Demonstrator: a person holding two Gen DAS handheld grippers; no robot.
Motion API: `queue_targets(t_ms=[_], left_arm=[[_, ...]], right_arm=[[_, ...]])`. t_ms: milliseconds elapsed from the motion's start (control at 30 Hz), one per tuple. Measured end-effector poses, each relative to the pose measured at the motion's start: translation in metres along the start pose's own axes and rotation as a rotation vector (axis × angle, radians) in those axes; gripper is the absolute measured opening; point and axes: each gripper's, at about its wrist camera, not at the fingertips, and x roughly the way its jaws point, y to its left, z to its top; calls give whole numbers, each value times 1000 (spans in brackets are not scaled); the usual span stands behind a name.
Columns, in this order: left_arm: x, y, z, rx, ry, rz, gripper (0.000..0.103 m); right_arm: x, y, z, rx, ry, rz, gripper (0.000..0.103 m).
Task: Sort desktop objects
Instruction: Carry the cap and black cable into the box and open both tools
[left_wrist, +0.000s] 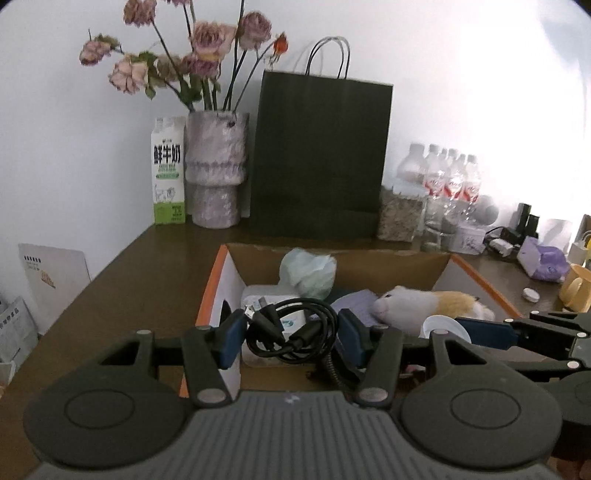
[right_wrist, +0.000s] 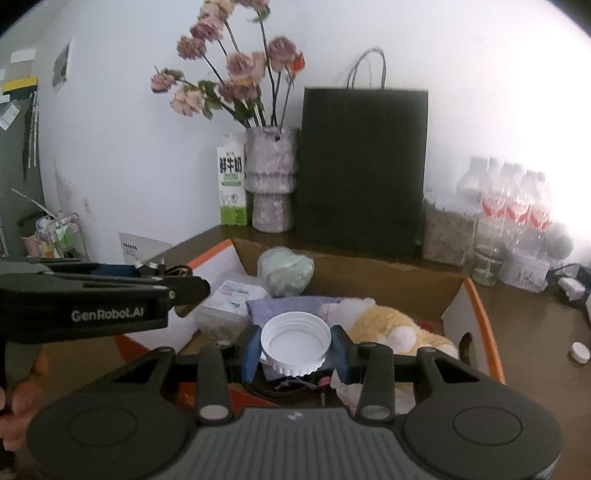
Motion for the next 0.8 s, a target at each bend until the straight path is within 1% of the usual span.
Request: queue_targets(t_ms=[133,300,333,367,400,433,467,500,533,567,600,633,667,700,733,767,800], left_arm=[[17,4,-8,5,23,-8,55],[29,5,-17,25,48,-17,56],[29,4,-18,31,47,-20,57],[29,3,-19,38,44,-19,60],[28,2,-19,46,39,-11,64],[28,1,-20,55,30,-1,71],[27,1,-20,60,18,11,74],[25,1,-19,62,8,19,77],[24,2,-18,60,0,24,83],[23,3,-18,56,-8,29,88],[21,4,-18,51,-17,37,92],[20,5,-17,50,-23,39,96],[19,5,-16,49,-27,42,102],[17,5,-15,46,-29,55,103],[16,6,-15,45,-34,52,103],[14,6,-15,42,-33,47,103],[13,6,-14,38,-29,44,103]], right_arm=[[16,-4,-7,2,25,-6,39],[23,-7,-14,3,47,8,39],[23,-8,-15,4,44,10,39],[22,-8,-15,5,39,11,39],[22,-8,-16,8,36,10,44],[21,-9,-16,11,33,8,49],[19,-9,-16,13,27,6,59],[18,-10,-15,18,22,3,66],[17,-11,-15,22,16,-6,69],[15,-11,-15,25,8,-13,75],[13,-12,-14,30,0,-18,83],[11,-13,-13,33,-7,-22,86],[9,-14,-13,35,-15,-25,89],[8,-15,-12,37,-19,-26,93],[7,-16,-12,38,-23,-30,95],[6,-16,-11,38,-26,-37,101],[4,-16,-11,37,-29,-46,103]])
